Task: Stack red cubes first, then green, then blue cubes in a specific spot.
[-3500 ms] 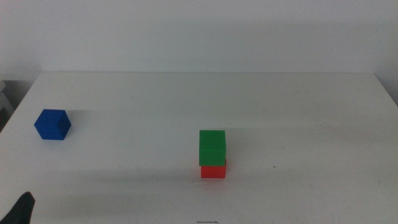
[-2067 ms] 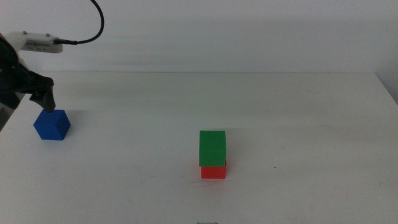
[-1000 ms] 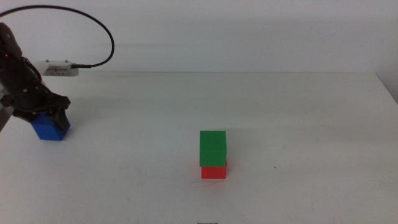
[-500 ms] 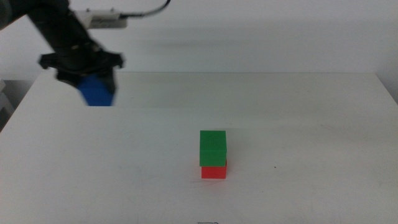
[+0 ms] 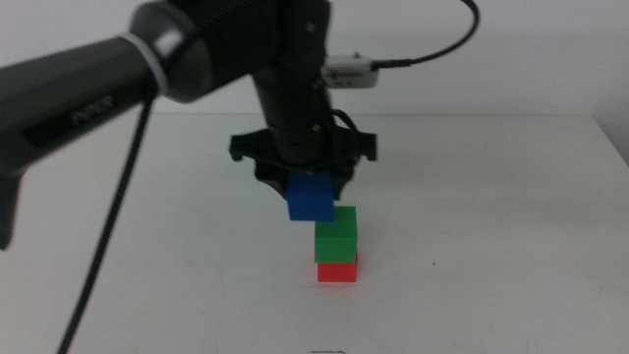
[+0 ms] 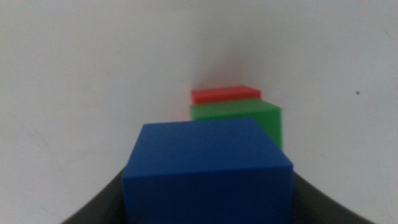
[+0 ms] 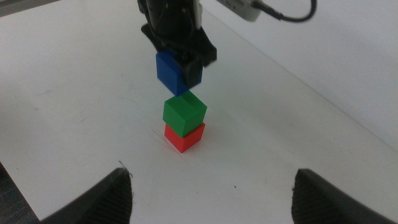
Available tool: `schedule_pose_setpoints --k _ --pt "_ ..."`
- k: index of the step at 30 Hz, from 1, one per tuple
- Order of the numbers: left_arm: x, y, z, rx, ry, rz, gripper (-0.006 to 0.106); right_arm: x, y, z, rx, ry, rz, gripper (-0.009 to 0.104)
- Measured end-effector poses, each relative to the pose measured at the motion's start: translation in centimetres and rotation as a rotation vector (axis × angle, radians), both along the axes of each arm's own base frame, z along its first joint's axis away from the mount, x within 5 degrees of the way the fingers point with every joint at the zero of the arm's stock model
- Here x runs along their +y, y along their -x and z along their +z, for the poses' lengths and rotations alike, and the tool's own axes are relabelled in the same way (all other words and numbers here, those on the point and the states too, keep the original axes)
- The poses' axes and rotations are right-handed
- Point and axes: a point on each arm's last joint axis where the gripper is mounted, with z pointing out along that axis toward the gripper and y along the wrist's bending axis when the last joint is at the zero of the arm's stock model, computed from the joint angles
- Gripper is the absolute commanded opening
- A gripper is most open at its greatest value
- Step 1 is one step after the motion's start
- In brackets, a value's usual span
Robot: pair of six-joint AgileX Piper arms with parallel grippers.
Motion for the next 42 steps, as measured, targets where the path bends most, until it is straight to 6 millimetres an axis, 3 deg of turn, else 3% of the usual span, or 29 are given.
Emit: schedule_pose_setpoints --k 6,42 --pt "-1.9 1.2 -0.5 0.014 -0.001 -0.013 -0.001 0.0 0.0 0.0 0.0 0.0 0.0 0.066" --pt "-2.8 0.3 -1.4 0.039 0.02 0.067 -0.001 0.0 0.0 0.0 0.0 0.0 0.0 0.066"
